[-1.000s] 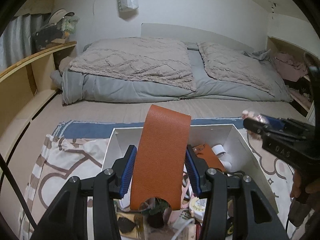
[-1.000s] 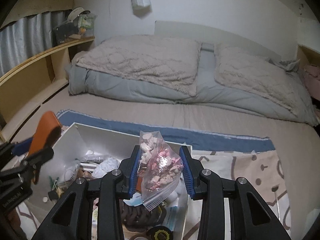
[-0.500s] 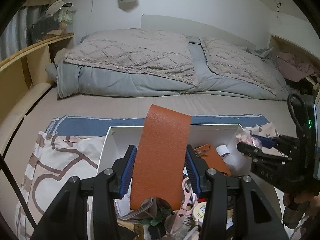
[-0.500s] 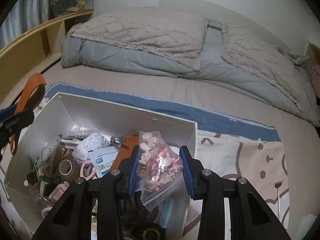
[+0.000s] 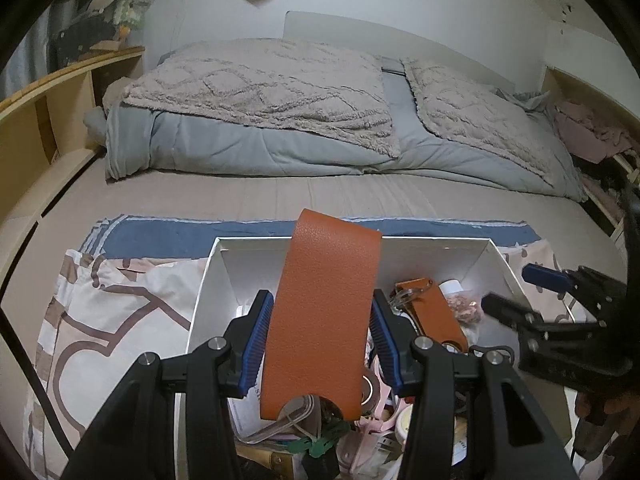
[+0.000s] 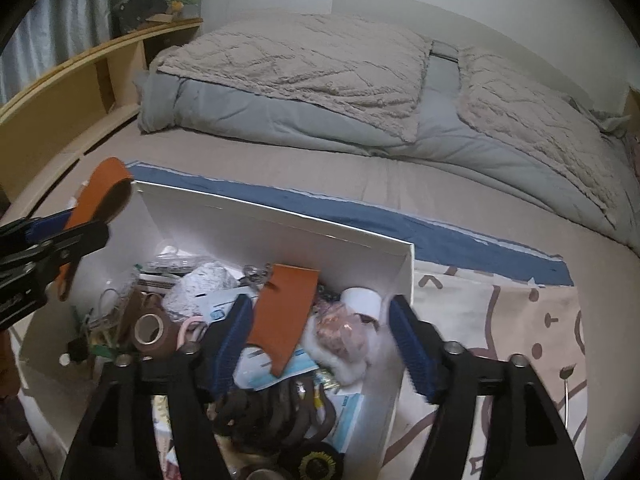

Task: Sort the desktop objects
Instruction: 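Lower the bag into the box and open the right gripper while the left gripper lowers and releases the strip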

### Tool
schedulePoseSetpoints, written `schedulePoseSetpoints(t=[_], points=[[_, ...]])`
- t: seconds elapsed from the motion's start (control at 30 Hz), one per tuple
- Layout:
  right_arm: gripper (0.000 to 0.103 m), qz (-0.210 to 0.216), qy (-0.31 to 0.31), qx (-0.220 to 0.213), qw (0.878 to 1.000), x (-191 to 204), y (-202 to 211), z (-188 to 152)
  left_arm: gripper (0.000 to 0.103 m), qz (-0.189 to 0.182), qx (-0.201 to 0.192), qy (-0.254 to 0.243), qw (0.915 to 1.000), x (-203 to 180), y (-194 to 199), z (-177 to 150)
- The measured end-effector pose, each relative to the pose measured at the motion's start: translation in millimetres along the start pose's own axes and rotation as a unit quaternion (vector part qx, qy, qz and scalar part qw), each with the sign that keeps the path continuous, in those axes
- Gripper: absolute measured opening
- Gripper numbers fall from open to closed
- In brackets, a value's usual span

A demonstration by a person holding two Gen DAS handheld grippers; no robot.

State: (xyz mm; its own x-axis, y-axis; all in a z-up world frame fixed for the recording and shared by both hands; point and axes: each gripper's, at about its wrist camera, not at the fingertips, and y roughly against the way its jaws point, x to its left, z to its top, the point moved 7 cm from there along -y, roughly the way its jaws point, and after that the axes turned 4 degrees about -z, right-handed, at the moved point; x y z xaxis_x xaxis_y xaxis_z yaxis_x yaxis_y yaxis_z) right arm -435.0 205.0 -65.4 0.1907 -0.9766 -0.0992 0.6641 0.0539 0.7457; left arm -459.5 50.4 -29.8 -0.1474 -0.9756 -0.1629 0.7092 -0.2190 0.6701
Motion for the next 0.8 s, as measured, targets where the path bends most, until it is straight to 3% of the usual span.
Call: schedulePoseSetpoints(t=[0.17,0.27,0.63,0.8], points=[[0.077,0.019,0.006,-0.012,1.000,9,14,-3,0.048,0.006,0.001,0.009,0.9999,5,-2,4],[0.090,0.037,0.005,-0.018,0.999,17,24,-8,0.048,0.007,0.008,0.014,0.9998,7,-6,3],[0.090,0.084,0.028,-0.031,0.996,45,49,-25,0.048,0.070,0.041,-0.003,0.9967,23,-28,-7],[0.090,0.095,0.025,-0.037,0.995,48,54,-29,0.051,0.081,0.042,0.001,0.9959,31,-30,-12]])
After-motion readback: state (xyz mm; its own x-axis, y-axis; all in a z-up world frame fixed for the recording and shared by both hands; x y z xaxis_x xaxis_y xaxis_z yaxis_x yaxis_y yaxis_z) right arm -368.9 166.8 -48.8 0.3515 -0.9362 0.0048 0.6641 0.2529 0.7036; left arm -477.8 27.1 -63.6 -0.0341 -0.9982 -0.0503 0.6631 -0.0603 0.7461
